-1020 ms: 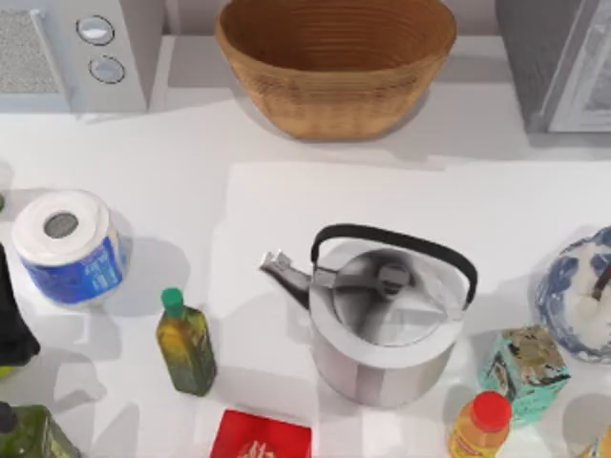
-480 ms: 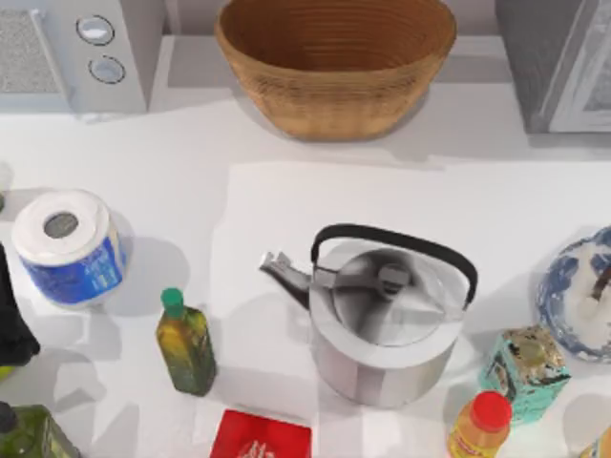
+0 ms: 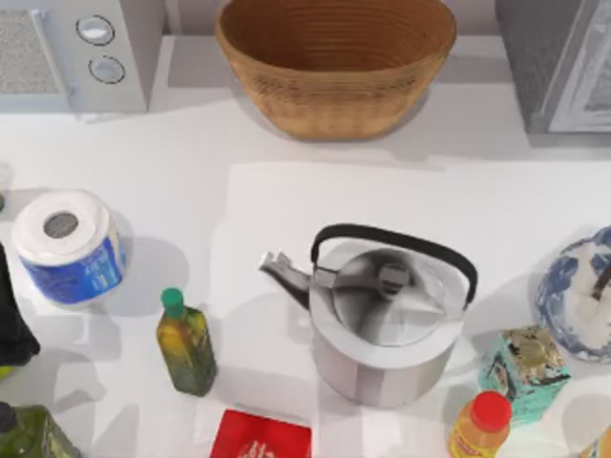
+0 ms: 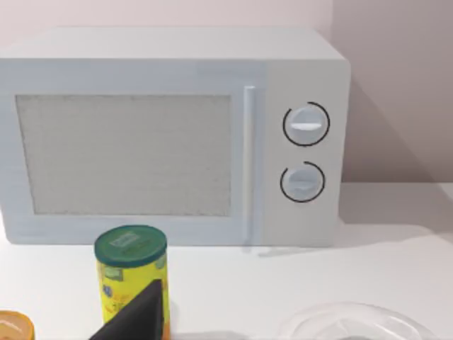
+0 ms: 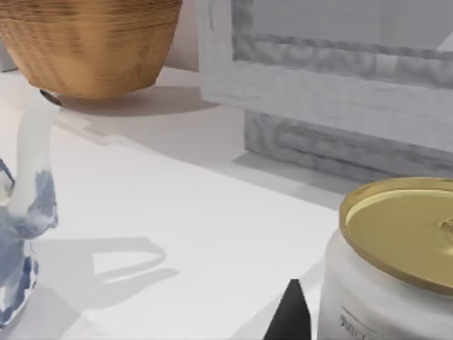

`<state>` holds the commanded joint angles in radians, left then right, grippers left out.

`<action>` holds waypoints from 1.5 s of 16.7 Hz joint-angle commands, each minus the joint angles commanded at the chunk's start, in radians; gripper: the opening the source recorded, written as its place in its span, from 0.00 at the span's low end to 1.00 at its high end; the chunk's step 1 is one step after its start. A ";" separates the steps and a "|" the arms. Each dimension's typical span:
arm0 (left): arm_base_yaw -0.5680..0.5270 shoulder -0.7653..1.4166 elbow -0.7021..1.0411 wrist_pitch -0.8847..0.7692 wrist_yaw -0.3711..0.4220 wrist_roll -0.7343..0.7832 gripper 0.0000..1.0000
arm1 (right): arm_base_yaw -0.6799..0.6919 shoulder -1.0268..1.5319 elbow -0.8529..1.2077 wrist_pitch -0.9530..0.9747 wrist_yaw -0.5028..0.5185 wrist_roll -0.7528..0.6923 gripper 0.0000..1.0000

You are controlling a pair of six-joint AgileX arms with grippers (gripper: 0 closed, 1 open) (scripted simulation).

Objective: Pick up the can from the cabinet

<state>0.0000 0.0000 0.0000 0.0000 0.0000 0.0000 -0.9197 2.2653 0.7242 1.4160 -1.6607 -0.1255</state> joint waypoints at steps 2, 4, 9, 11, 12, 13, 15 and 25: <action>0.000 0.000 0.000 0.000 0.000 0.000 1.00 | 0.008 0.028 0.060 -0.059 0.079 0.001 0.00; 0.000 0.000 0.000 0.000 0.000 0.000 1.00 | 0.013 0.016 0.052 -0.096 0.082 -0.036 0.00; 0.000 0.000 0.000 0.000 0.000 0.000 1.00 | 0.061 -0.038 0.017 -0.303 0.075 -0.245 0.00; 0.000 0.000 0.000 0.000 0.000 0.000 1.00 | 0.073 -0.050 0.007 -0.344 0.072 -0.286 0.00; 0.000 0.000 0.000 0.000 0.000 0.000 1.00 | 0.075 -0.051 0.006 -0.349 0.072 -0.291 0.00; 0.000 0.000 0.000 0.000 0.000 0.000 1.00 | 0.075 -0.051 0.006 -0.349 0.072 -0.291 0.00; 0.000 0.000 0.000 0.000 0.000 0.000 1.00 | 0.075 -0.051 0.006 -0.349 0.072 -0.291 0.00; 0.000 0.000 0.000 0.000 0.000 0.000 1.00 | 0.075 -0.051 0.006 -0.349 0.072 -0.291 0.75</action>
<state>0.0000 0.0000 0.0000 0.0000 0.0000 0.0000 -0.8451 2.2140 0.7305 1.0668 -1.5889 -0.4166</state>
